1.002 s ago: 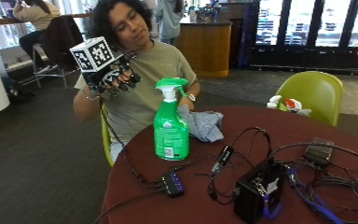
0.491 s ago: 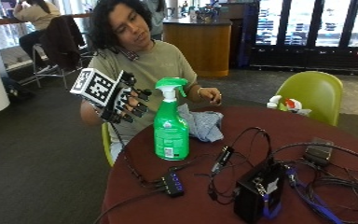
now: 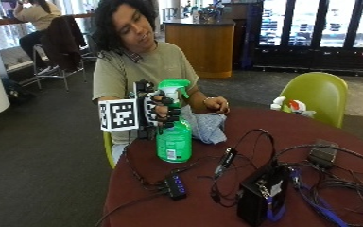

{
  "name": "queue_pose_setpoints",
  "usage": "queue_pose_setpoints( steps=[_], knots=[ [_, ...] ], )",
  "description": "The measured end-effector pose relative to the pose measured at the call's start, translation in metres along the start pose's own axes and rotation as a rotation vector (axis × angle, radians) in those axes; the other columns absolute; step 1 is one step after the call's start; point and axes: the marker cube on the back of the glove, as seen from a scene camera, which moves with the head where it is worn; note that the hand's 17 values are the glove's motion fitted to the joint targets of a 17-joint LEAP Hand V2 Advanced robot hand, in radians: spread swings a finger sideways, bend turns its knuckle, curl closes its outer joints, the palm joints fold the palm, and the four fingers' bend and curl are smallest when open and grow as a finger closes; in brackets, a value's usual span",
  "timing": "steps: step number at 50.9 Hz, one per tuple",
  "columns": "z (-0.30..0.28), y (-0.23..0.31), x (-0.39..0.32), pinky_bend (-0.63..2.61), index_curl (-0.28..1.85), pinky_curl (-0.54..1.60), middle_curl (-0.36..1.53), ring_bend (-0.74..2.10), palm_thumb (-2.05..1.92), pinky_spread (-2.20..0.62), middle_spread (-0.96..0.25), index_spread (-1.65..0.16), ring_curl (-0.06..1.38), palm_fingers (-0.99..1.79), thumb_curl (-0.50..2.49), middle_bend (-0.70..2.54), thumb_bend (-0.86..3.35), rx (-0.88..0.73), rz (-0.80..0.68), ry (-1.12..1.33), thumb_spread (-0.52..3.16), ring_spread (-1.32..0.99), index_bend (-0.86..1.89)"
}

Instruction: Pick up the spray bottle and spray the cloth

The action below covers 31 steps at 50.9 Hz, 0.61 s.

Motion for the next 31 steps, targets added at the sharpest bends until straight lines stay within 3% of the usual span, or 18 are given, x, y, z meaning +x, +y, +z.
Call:
queue_pose_setpoints(
  steps=[27,31],
  knots=[
    [0.046,-0.060,0.013,0.52,0.11,0.38,0.36,0.64,0.69,0.01,-0.01,-0.25,0.38,0.68,0.38,0.24,-0.04,0.069,-0.011,0.162,0.83,-0.09,0.05],
    [0.050,-0.061,0.011,0.59,0.10,0.39,0.36,0.70,0.68,-0.03,-0.02,-0.24,0.39,0.85,0.37,0.21,-0.04,0.097,0.016,0.177,0.82,-0.13,0.05]
  ],
)
